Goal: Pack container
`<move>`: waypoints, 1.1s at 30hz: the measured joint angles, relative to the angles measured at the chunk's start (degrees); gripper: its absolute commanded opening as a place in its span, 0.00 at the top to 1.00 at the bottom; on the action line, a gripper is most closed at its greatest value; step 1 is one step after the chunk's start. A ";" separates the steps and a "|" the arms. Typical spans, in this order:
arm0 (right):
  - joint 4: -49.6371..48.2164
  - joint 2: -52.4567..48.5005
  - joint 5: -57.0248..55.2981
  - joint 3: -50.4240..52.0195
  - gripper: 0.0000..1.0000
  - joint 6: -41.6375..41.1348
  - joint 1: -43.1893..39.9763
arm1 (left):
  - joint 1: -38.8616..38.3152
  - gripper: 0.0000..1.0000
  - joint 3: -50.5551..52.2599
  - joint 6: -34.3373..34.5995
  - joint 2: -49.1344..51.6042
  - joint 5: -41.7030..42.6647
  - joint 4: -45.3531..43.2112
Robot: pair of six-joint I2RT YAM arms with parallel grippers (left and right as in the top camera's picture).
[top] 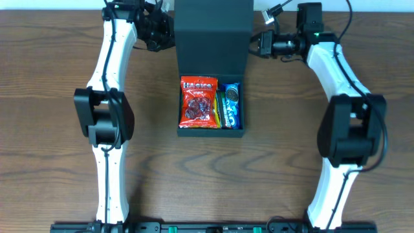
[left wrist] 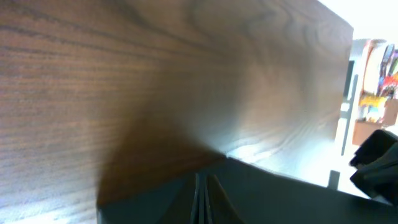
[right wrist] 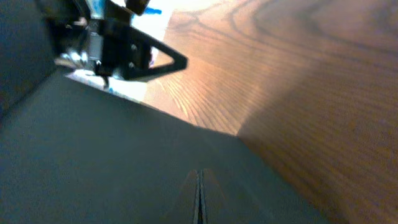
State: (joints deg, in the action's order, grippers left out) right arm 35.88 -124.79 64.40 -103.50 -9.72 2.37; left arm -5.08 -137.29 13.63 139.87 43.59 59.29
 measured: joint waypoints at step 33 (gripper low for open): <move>29.68 15.69 -33.51 -0.13 0.99 18.75 0.02 | -0.02 0.94 -0.31 -11.72 -16.28 -29.75 27.89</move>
State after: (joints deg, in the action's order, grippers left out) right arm 65.56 -109.10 30.89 -103.63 9.04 2.39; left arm -5.10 -137.60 1.91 123.59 13.85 87.18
